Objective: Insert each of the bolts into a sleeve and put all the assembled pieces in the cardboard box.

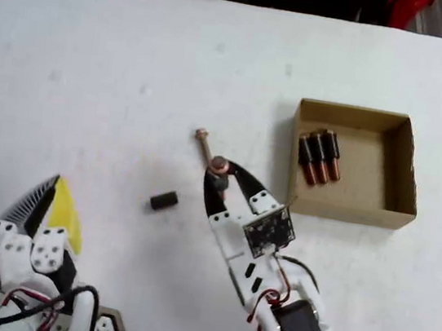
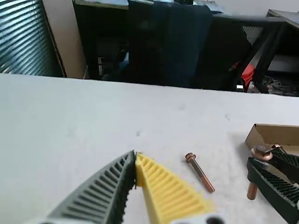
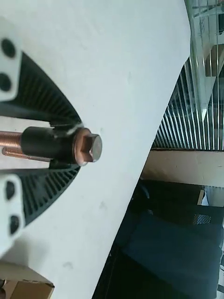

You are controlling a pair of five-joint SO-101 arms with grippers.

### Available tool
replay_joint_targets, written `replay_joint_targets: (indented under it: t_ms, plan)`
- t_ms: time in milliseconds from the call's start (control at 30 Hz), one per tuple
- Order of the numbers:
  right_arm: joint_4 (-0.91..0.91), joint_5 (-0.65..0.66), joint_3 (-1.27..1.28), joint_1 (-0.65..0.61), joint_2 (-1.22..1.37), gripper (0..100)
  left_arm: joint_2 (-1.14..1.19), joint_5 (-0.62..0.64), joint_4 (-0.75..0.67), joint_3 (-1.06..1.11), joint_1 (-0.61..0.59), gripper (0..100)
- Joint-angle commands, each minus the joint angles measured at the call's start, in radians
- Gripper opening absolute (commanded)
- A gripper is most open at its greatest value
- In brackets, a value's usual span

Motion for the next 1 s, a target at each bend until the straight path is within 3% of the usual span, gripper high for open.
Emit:
replay_joint_targets:
  t_ms: [0, 200, 433, 567, 833, 967]
  plan:
    - [-0.001, 0.021, 0.008, 0.015, -0.024, 1.7, 0.002, -0.014, 0.032, -0.026, -0.004, 2]
    - [0.104, 0.023, -0.1, 0.151, -0.024, 1.7, 0.002, -0.014, 0.055, 0.152, -0.005, 2]
    - [0.406, 0.031, -0.42, 0.266, -0.018, 1.8, 0.002, -0.014, -0.186, 0.302, -0.005, 2]
    - [0.524, 0.115, -0.565, 0.305, -0.016, 1.8, 0.002, -0.012, -0.272, 0.454, -0.005, 2]
    - [0.575, 0.176, -0.694, 0.381, -0.001, 1.8, 0.002, -0.011, -0.4, 0.681, -0.005, 2]
    - [0.573, 0.175, -0.76, 0.409, 0.147, 1.8, 0.002, -0.011, -0.405, 0.736, -0.004, 2]
